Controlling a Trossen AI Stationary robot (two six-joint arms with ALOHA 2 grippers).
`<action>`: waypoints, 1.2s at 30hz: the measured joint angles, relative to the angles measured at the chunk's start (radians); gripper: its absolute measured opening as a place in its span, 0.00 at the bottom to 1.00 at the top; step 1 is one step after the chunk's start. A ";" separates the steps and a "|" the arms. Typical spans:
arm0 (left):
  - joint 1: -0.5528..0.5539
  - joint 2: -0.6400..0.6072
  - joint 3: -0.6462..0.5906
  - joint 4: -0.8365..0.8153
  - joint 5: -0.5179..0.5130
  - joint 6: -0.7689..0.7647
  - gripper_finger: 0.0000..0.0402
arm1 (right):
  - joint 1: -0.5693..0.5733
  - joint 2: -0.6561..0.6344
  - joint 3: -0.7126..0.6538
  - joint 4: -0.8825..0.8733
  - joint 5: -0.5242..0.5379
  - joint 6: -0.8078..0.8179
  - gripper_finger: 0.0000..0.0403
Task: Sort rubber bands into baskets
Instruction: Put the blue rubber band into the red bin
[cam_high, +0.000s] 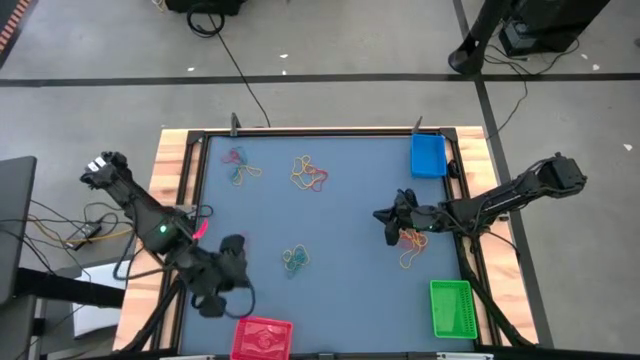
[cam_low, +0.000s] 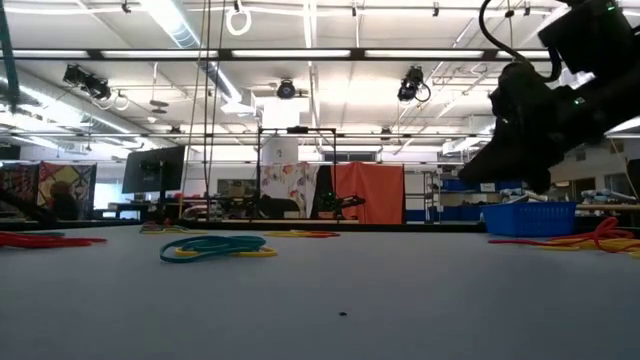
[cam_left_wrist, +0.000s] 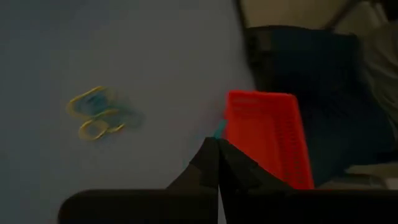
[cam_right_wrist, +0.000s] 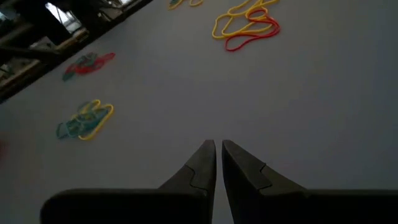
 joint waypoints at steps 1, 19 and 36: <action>-0.009 0.011 0.000 0.018 0.004 0.008 0.01 | 0.005 0.012 0.000 -0.001 0.008 0.000 0.10; -0.026 0.227 0.000 0.236 0.245 -0.014 0.01 | 0.005 0.278 0.000 0.080 0.037 0.067 0.10; -0.015 0.401 -0.001 0.190 0.300 -0.090 0.11 | -0.030 0.296 0.000 0.124 0.027 0.068 0.10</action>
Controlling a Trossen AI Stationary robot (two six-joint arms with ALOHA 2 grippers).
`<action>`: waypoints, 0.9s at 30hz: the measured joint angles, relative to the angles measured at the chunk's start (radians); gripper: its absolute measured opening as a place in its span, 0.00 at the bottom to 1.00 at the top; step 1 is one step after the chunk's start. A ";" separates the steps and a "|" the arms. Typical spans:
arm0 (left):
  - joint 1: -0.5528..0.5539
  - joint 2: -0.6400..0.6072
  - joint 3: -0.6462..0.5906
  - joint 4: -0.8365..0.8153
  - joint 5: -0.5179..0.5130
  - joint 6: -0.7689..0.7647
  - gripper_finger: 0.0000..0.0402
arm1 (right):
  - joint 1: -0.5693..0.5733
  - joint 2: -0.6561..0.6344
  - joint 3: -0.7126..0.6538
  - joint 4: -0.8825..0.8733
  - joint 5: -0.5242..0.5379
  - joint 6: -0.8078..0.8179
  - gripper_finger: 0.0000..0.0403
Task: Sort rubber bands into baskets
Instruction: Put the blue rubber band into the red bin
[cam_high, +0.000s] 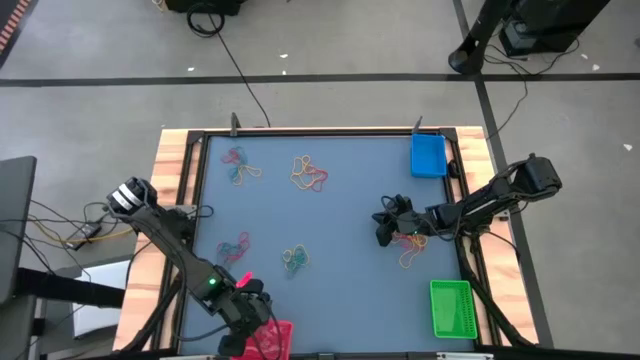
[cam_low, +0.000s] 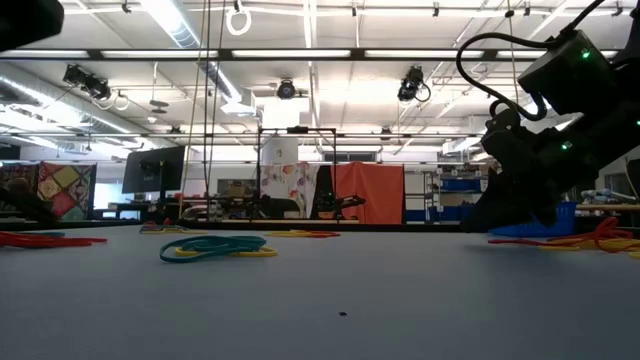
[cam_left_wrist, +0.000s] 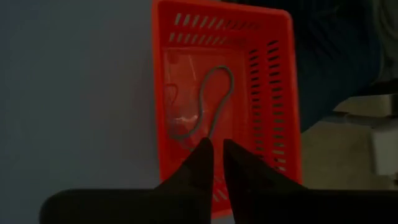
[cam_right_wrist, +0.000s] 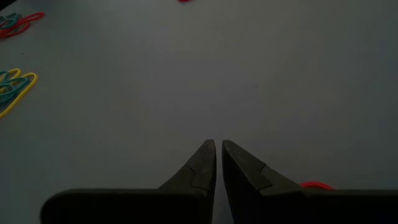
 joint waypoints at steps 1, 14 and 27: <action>0.004 0.001 0.000 0.001 -0.001 0.006 0.13 | 0.000 0.000 0.000 0.001 0.000 0.000 0.10; 0.026 0.082 0.001 0.069 0.051 0.086 0.25 | 0.000 0.000 0.000 0.017 -0.038 0.000 0.10; 0.027 0.106 0.000 -0.093 -0.039 0.043 0.25 | 0.002 0.000 0.000 0.027 -0.072 0.010 0.10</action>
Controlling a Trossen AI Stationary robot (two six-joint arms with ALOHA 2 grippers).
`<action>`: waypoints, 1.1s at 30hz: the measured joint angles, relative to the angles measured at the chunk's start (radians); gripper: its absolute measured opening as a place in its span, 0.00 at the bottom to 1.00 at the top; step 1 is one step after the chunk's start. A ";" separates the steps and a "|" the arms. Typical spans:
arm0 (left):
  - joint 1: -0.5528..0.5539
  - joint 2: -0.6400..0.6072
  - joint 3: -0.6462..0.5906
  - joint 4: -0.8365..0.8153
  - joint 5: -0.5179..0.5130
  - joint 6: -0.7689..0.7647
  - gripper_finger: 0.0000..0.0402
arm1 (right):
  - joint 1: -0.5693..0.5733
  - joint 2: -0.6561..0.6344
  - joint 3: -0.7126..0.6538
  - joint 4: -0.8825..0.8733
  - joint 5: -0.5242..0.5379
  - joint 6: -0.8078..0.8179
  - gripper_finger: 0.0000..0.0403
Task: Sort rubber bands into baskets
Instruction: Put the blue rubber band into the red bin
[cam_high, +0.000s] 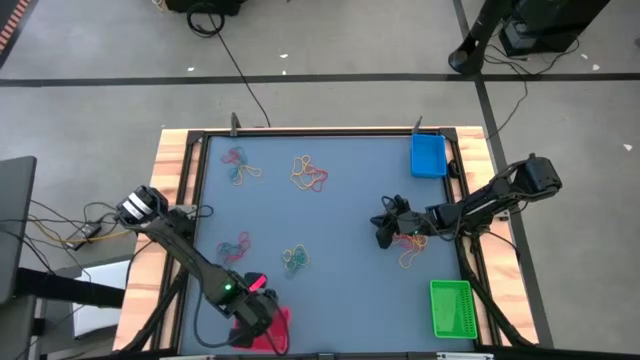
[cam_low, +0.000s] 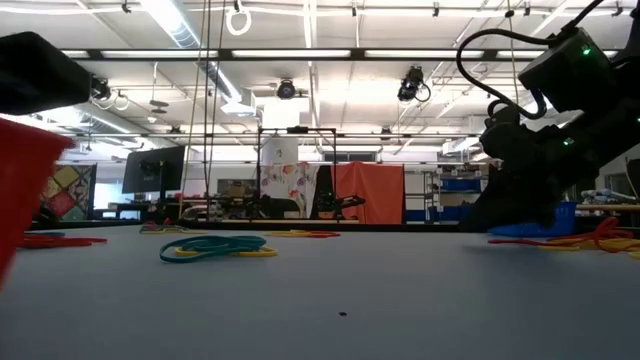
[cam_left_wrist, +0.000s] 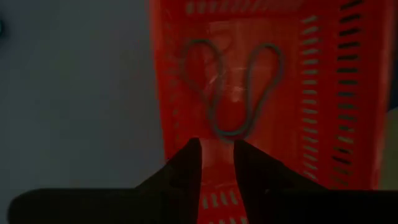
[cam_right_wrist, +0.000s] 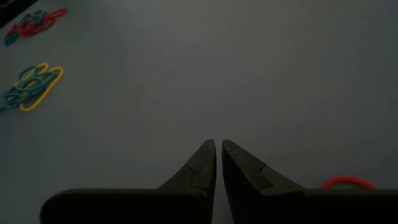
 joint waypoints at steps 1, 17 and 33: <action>0.000 0.000 0.000 -0.005 -0.001 0.000 0.25 | 0.000 0.000 0.000 0.000 0.001 -0.001 0.10; 0.024 -0.043 0.155 -0.355 -0.124 0.011 0.24 | -0.007 0.000 0.000 0.000 0.000 -0.011 0.10; 0.050 -0.456 -0.297 -0.430 -0.407 -0.561 0.24 | -0.006 0.000 0.000 0.009 -0.006 -0.029 0.10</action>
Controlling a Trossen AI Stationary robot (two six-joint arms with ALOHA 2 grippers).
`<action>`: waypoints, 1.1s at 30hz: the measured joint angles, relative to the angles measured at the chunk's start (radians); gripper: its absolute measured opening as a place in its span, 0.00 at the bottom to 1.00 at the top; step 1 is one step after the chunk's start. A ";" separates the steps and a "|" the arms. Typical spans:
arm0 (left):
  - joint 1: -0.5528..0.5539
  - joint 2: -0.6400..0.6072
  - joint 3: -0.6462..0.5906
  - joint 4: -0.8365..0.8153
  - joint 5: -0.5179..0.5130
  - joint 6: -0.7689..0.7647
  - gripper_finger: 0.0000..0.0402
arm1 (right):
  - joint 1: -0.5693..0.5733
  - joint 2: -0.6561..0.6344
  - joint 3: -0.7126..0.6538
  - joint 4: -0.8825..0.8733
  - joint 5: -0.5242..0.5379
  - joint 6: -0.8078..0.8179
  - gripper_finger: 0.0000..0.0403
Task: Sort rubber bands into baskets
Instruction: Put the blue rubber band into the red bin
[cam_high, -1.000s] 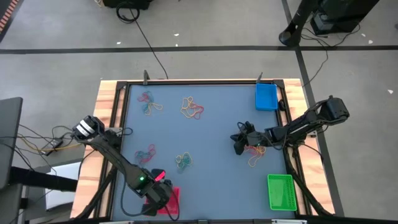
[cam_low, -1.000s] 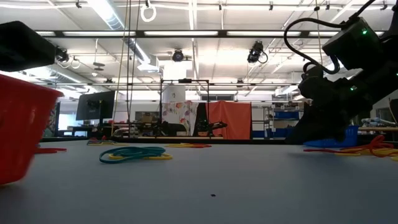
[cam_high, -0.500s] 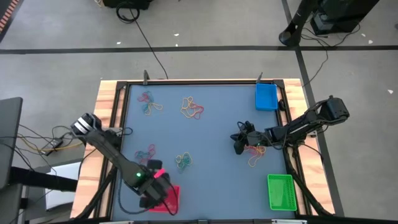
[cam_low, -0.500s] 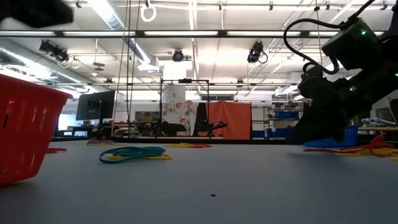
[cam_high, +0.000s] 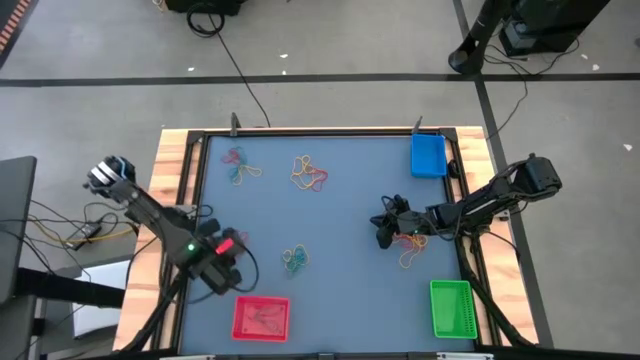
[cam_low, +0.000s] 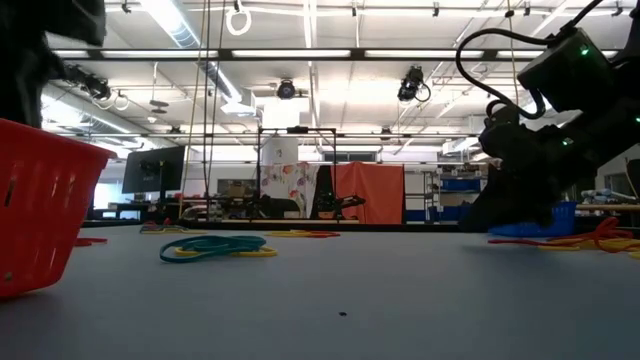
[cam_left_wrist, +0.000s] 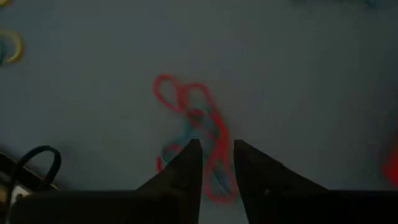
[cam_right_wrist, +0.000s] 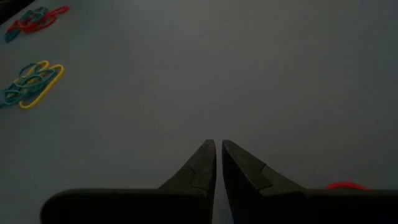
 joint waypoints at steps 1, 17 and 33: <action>0.016 -0.023 -0.038 0.022 -0.010 -0.020 0.24 | 0.000 0.000 0.000 0.002 0.001 0.000 0.10; 0.199 -0.125 -0.407 0.315 0.099 0.037 0.24 | -0.001 0.000 0.000 0.021 0.007 -0.007 0.10; 0.200 -0.125 -0.315 0.172 0.103 0.056 0.24 | -0.001 0.000 0.000 0.021 0.007 -0.007 0.10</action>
